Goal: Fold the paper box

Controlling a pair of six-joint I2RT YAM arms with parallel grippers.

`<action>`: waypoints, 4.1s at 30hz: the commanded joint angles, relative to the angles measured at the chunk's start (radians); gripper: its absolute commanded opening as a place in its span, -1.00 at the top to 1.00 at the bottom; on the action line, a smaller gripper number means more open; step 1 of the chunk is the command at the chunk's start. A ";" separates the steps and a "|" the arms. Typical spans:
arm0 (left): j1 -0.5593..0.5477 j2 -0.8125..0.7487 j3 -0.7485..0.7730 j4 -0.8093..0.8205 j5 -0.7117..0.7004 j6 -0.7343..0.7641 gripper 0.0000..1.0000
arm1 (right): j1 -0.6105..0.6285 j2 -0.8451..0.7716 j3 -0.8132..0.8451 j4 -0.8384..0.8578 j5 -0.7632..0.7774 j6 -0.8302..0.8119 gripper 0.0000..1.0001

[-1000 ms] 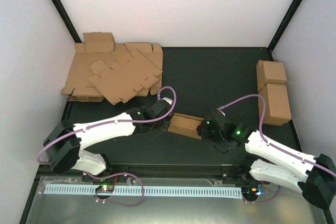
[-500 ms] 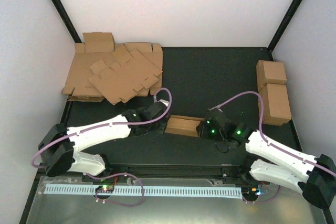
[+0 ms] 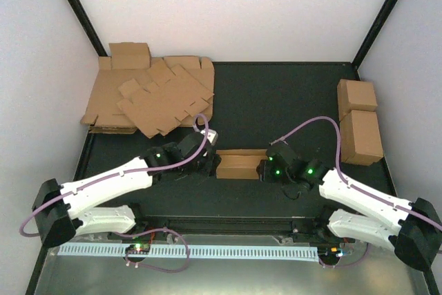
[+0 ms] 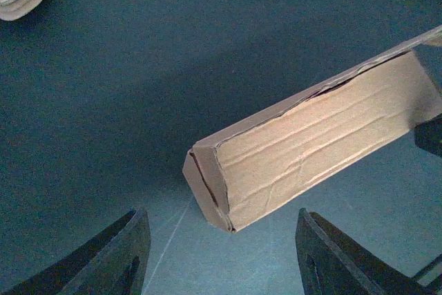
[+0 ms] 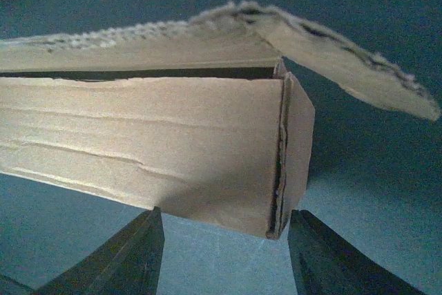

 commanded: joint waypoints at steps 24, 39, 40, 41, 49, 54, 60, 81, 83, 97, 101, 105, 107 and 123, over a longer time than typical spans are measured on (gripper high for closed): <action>0.301 -0.024 -0.007 0.253 0.363 0.202 -0.41 | -0.017 -0.083 0.011 -0.008 -0.037 -0.123 -0.30; 0.335 0.079 0.063 0.197 0.469 0.235 -0.32 | -0.084 -0.101 0.001 0.008 -0.062 -0.140 -0.32; 0.335 0.086 0.066 0.193 0.471 0.239 -0.32 | -0.086 -0.104 -0.002 0.009 -0.063 -0.141 -0.32; 0.335 0.092 0.070 0.189 0.469 0.242 -0.32 | -0.089 -0.106 -0.002 0.009 -0.064 -0.141 -0.32; 0.335 0.128 0.085 0.203 0.478 0.241 -0.26 | -0.092 -0.111 -0.020 0.032 -0.087 -0.138 -0.33; 0.336 0.188 0.107 0.197 0.493 0.242 -0.14 | -0.094 -0.101 -0.031 0.057 -0.102 -0.138 -0.33; 0.335 0.203 0.100 0.220 0.529 0.228 -0.03 | -0.108 -0.090 -0.034 0.075 -0.086 -0.120 -0.31; 0.332 0.157 -0.094 0.360 0.601 0.157 0.40 | -0.121 -0.024 -0.069 0.116 -0.079 -0.072 -0.18; 0.331 0.156 -0.112 0.371 0.604 0.152 0.41 | -0.121 -0.020 -0.069 0.117 -0.081 -0.071 -0.18; 0.325 0.150 -0.190 0.433 0.601 0.125 0.46 | -0.121 -0.012 -0.066 0.116 -0.078 -0.070 -0.17; 0.323 0.148 -0.202 0.437 0.598 0.120 0.49 | -0.121 -0.010 -0.066 0.116 -0.078 -0.069 -0.17; 0.319 0.141 -0.221 0.439 0.590 0.117 0.50 | -0.122 -0.008 -0.066 0.114 -0.078 -0.071 -0.17; 0.320 0.140 -0.229 0.434 0.584 0.118 0.51 | -0.121 -0.008 -0.066 0.114 -0.077 -0.072 -0.17; 0.317 0.111 -0.242 0.427 0.565 0.119 0.51 | -0.121 -0.031 -0.058 0.099 -0.081 -0.098 -0.19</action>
